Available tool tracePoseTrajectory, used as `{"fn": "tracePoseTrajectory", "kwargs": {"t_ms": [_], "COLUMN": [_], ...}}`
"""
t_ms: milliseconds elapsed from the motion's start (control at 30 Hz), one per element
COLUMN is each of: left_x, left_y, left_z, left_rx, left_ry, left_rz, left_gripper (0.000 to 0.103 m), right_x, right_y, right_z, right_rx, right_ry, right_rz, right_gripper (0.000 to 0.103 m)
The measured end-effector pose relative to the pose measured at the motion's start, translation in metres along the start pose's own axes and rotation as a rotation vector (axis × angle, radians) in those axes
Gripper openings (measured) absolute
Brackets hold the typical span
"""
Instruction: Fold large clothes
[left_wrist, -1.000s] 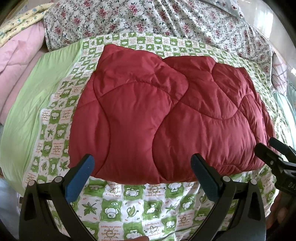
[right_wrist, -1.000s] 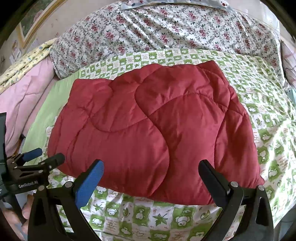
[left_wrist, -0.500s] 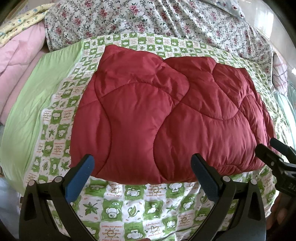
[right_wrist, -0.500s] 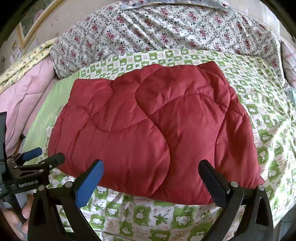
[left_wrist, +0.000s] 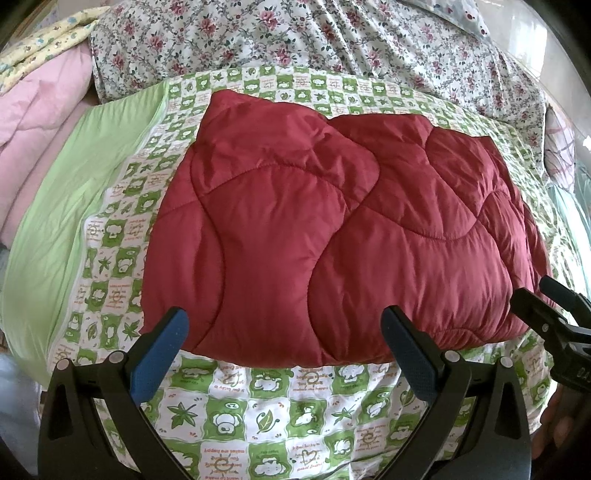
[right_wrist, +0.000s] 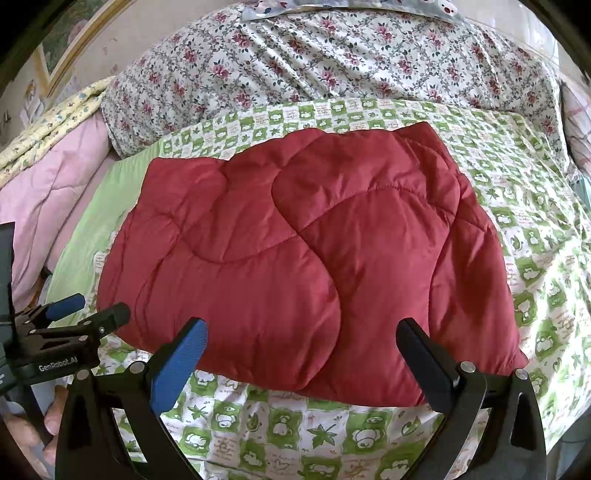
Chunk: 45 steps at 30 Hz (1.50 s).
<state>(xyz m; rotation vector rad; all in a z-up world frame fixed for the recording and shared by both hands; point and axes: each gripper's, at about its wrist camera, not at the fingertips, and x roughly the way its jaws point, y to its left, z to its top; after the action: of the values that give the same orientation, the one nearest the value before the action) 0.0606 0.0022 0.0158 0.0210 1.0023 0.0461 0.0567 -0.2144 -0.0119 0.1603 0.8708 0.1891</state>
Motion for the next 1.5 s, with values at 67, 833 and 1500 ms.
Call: {"fn": "tracePoseTrajectory", "kwargs": {"t_ms": [67,833,1500], "left_x": [-0.0003,-0.0003,-0.0049], "left_y": [0.0001,0.0022,-0.0026], "left_z": [0.0000,0.0001,0.0008], "left_rx": [-0.002,-0.006,0.014], "left_ry": [0.001,-0.001,-0.023], "left_rz": [0.001,0.008,0.032], "left_gripper": [0.103,0.103,0.103], "right_x": [0.0003,-0.0013,-0.0020], "right_y": [-0.0004,0.0009,0.0016], "right_z": [0.0004,-0.0004,-0.0009], "right_rx": [-0.001,-0.001,0.000], "right_ry": [0.000,0.000,-0.002], "right_rz": [-0.001,0.003,0.005], "right_gripper": [0.103,0.103,0.103]}}
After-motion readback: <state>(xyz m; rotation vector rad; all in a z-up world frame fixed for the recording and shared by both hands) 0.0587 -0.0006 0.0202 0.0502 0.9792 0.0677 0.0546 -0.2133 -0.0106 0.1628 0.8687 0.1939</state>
